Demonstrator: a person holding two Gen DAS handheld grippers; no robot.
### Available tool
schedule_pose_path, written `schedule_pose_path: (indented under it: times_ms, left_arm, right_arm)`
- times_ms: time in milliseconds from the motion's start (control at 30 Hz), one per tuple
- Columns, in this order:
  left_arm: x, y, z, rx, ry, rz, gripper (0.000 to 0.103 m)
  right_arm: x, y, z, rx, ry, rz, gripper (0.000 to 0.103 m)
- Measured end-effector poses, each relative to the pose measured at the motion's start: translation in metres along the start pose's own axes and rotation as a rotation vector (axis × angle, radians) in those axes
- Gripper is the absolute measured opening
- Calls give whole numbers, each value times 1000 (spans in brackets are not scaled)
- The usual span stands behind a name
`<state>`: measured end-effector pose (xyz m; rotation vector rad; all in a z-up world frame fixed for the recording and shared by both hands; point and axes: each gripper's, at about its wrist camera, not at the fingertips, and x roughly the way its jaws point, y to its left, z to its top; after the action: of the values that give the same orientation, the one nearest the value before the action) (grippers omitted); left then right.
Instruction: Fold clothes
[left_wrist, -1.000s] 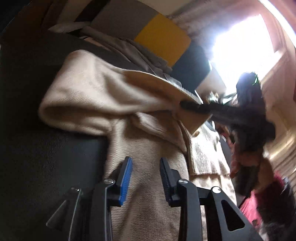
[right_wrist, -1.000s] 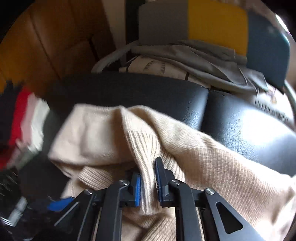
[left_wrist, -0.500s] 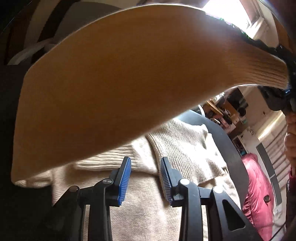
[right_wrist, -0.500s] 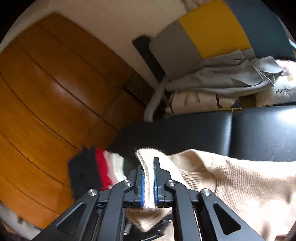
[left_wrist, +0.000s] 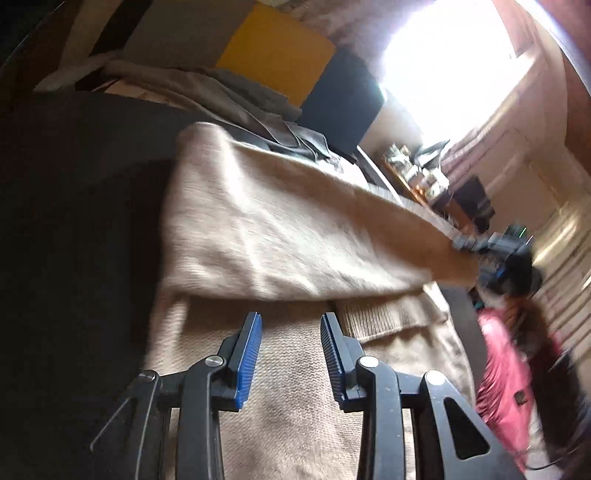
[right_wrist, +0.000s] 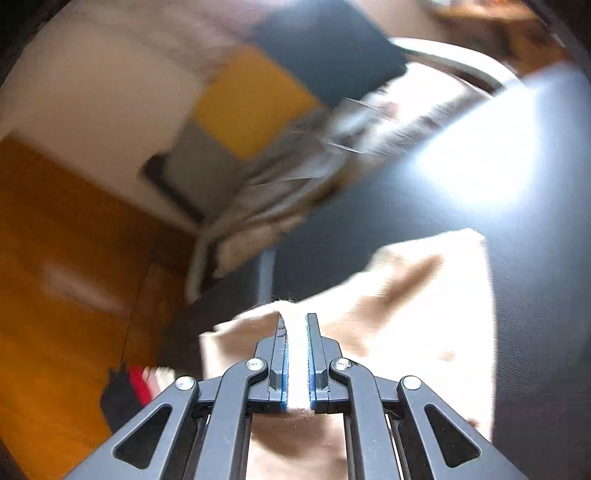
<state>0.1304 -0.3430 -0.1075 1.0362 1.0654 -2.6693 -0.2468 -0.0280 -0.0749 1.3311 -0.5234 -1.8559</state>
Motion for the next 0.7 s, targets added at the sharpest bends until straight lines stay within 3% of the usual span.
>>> schedule_pose_path:
  times_ms: [67,133,200,267,367,533,600,700]
  left_arm:
    - [-5,8,1,-41,-18,1,33]
    - [-13,15,2,-66,-43,22,33]
    - [-17,21,1,-78,-55,42,33]
    - [-19,28,1,-93,-52,57,33]
    - [-22,37,1,-107,-39,79,33]
    - [-18,21,6,-9,-45,182,35]
    - [-24,14,7,54,-68,269,35]
    - [-26,7,3,124,-82,325,35]
  right_arm:
    - [9,-27,1,61,0,-16,13]
    - [14,-45,-2,121,-13,23,15]
    - [13,-53,-7,141,-40,28,41]
    - [6,-59,-13,156,-62,33,55]
    - [-2,-65,-21,150,-70,45,59]
    - [-1,-77,-29,80,-25,-20,59]
    - [7,-74,-33,20,11,-96,43]
    - [16,-51,-33,-129,45,-240,32]
